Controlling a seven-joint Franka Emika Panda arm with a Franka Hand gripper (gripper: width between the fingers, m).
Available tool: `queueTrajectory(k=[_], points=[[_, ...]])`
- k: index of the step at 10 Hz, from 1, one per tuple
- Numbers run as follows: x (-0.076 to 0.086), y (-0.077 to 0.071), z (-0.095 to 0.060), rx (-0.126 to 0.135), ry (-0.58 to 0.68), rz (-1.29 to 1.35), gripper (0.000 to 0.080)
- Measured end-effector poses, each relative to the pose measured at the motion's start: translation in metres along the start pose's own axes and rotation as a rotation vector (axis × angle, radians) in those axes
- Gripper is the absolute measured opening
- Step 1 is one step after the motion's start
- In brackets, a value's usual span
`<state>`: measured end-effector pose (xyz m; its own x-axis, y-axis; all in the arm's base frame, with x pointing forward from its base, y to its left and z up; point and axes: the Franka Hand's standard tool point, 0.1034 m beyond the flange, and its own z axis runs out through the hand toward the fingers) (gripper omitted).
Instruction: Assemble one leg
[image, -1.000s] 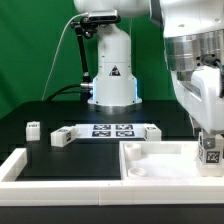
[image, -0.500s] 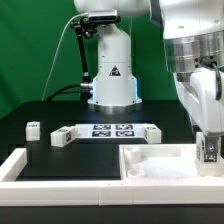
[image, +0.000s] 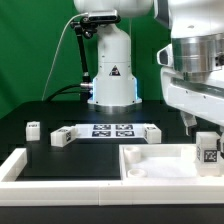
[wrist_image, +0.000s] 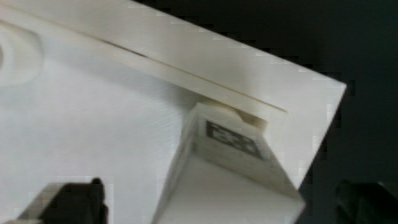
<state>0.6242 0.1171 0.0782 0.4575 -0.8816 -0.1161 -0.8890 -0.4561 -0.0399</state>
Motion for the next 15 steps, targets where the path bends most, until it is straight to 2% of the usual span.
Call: queueTrajectory(k=[6,9,10,11,12,13,14,15], points=[[-0.0035,-0.0014,0.0021,-0.023,0.033,-0.629,0.0649],[0.0015,0.0011,0.0032,-0.029,0.029,-0.816,0.0649],[0.0020,0.0012,0.0031,-0.028,0.029,-0.800,0.0649],[0.0018,0.0011,0.0031,-0.028,0.029,-0.801,0.0521],[0.0018,0.0012,0.0032,-0.028,0.029,-0.801,0.0521],[0.0018,0.0012,0.0032,-0.028,0.029,-0.801,0.0383],[0.0027,0.0020,0.0032,-0.031,0.029,-0.800,0.0294],[0.0037,0.0027,0.0032,-0.033,0.029,-0.787,0.0294]])
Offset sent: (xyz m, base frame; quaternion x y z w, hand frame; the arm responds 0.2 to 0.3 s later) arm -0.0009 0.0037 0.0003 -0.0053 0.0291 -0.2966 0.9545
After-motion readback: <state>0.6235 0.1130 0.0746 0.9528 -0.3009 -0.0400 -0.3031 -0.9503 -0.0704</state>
